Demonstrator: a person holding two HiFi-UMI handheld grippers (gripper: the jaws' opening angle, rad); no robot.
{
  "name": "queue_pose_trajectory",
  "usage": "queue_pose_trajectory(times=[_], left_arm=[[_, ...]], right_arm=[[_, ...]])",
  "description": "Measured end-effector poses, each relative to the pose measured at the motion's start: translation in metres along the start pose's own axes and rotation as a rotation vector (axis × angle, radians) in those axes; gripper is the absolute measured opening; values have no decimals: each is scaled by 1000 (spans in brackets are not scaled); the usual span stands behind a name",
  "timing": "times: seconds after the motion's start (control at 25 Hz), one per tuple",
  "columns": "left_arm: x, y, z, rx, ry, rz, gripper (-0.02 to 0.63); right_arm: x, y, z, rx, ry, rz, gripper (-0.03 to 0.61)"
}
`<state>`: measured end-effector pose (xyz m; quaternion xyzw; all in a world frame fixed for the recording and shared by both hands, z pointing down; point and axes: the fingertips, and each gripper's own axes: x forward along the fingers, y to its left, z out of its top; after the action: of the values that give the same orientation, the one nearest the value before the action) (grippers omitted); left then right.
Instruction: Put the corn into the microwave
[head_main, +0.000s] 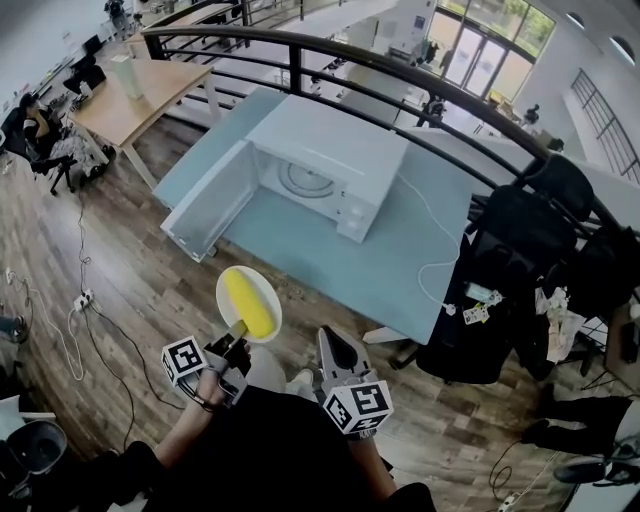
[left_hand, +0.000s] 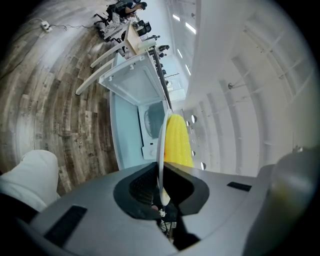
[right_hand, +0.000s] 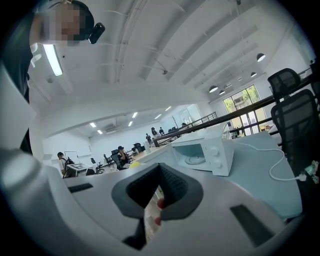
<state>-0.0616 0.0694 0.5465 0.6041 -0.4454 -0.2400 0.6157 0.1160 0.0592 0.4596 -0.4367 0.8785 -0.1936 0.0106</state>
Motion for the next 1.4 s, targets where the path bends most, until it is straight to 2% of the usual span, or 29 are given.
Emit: queue_pose_trajectory(times=[0.48, 0.8, 1.0, 1.4], left_arm=[[31, 4, 14, -12, 11, 35, 26], [70, 8, 32, -4, 47, 22, 26], [93, 7, 43, -19, 59, 56, 26], [146, 11, 72, -23, 78, 55, 26]], right_arm=[[22, -25, 3, 22, 14, -30, 9], [49, -43, 6, 24, 25, -56, 9], [68, -54, 9, 30, 42, -63, 9], [113, -81, 27, 28, 64, -68, 9]])
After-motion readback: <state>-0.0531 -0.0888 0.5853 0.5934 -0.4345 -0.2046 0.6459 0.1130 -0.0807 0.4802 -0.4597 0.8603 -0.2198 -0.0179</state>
